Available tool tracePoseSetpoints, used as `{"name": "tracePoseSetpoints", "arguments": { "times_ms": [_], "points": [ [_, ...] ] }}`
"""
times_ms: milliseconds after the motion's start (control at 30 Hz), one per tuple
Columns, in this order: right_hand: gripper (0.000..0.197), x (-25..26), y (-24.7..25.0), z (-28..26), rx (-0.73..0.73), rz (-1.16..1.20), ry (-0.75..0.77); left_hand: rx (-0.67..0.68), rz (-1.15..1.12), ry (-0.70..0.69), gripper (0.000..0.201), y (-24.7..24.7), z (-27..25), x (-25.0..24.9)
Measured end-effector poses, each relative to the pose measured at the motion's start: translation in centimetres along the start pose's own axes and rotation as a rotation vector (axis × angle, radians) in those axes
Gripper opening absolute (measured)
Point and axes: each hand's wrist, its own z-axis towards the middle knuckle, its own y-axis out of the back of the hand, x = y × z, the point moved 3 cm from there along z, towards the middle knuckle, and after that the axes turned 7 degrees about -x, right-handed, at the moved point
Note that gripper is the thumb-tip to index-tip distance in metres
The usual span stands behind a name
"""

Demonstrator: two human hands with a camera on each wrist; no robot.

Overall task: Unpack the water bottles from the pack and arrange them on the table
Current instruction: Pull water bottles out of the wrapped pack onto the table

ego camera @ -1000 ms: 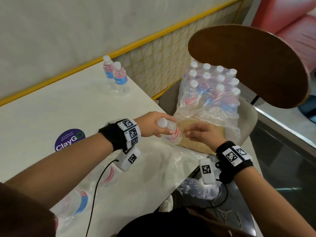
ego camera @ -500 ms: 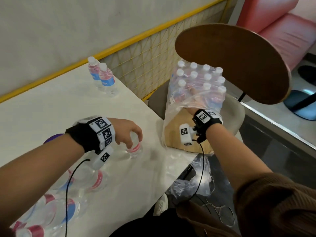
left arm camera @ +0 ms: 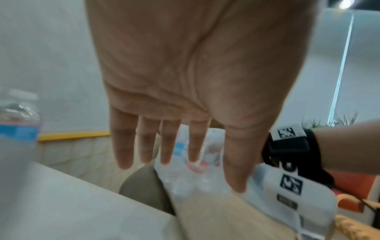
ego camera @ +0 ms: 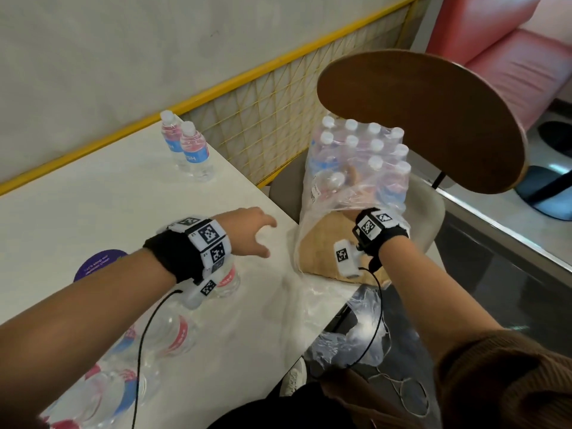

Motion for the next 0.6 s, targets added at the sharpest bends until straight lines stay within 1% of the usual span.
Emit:
{"name": "tracePoseSetpoints", "arguments": {
  "times_ms": [67,100,133,167,200,233,267,300,333,400,433,467,533,600],
  "points": [
    [0.035,0.3,-0.5,-1.5,0.036,0.015,0.035,-0.087,-0.106,-0.044,0.071,0.3,0.6,-1.6],
    [0.032,0.2,-0.7,-2.4,0.055,0.006,0.05,-0.123,-0.147,-0.07,0.074,0.4,0.9,-2.5],
    [0.035,0.3,-0.8,-3.5,0.066,0.03,0.077,-0.158,-0.177,-0.098,0.077,0.5,1.0,-3.2],
    [0.037,0.5,-0.7,-4.6,0.052,0.064,0.104,-0.183,-0.197,-0.122,0.081,0.5,1.1,-3.9],
    [0.036,0.1,-0.8,-5.2,-0.015,0.119,0.144,-0.195,-0.213,-0.141,0.083,0.5,1.2,-4.5],
    [0.034,-0.3,-0.8,-5.8,-0.031,0.152,0.152,-0.192,-0.225,-0.153,0.084,0.5,1.2,-4.9],
    [0.033,-0.7,-0.8,-6.0,-0.042,0.156,0.196,-0.177,-0.226,-0.16,0.085,0.5,1.2,-5.1],
    [0.034,-0.6,-0.5,-6.9,-0.001,0.128,0.217,-0.146,-0.213,-0.151,0.084,0.5,1.2,-5.1],
    [0.037,-0.2,-0.3,-7.7,0.024,0.073,0.292,-0.105,-0.178,-0.129,0.082,0.5,1.0,-4.9],
    [0.04,1.4,0.0,-10.3,0.118,-0.041,0.426,-0.008,-0.046,-0.057,0.074,0.4,0.7,-3.8],
    [0.039,2.1,0.1,-11.6,0.166,-0.069,0.467,0.041,0.021,-0.011,0.069,0.4,0.3,-3.1],
    [0.038,3.0,-0.1,-12.7,0.215,-0.045,0.511,0.078,0.072,0.03,0.066,0.4,-0.1,-2.5],
    [0.039,4.5,-0.9,-14.3,0.293,0.002,0.575,0.109,0.12,0.077,0.061,0.5,-0.9,-1.3],
    [0.039,6.0,-2.3,-15.5,0.365,0.011,0.636,0.096,0.098,0.091,0.058,0.8,-1.8,-0.4]
  ]
}}
